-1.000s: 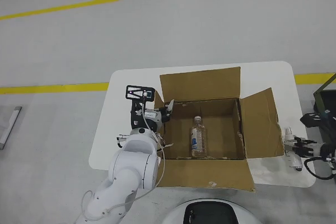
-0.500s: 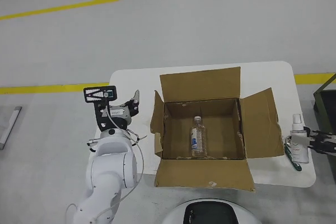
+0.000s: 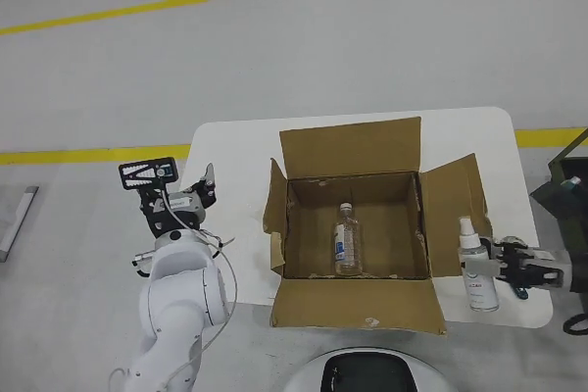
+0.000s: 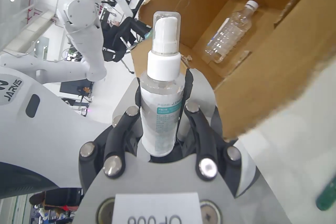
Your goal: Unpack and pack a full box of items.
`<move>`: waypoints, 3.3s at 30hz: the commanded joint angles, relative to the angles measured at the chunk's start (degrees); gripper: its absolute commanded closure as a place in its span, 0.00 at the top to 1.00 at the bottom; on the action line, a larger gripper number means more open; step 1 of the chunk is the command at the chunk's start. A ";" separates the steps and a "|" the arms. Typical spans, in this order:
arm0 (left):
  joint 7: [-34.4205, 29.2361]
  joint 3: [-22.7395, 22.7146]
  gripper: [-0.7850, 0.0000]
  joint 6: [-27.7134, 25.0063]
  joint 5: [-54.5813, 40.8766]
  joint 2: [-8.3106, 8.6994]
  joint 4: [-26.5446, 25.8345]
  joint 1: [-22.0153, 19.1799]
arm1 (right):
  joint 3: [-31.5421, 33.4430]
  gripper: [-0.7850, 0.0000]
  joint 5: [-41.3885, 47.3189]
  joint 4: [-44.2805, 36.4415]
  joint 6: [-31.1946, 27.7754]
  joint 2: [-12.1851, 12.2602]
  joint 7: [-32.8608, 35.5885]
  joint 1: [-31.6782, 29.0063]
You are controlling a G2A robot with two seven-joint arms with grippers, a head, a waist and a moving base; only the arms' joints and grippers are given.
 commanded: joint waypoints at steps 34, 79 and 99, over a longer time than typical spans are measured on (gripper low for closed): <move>0.00 0.02 1.00 0.01 -0.03 0.01 0.00 -0.02 | -42.33 0.00 -25.22 12.96 16.38 -3.48 -26.44 28.62; 0.00 0.02 1.00 0.01 -0.03 0.01 0.00 -0.02 | -65.83 0.30 -22.79 31.98 31.82 -13.43 -43.47 41.14; 0.00 0.02 1.00 0.01 -0.03 0.01 0.00 -0.02 | -62.65 0.53 -25.41 29.17 32.41 -13.76 -42.32 38.24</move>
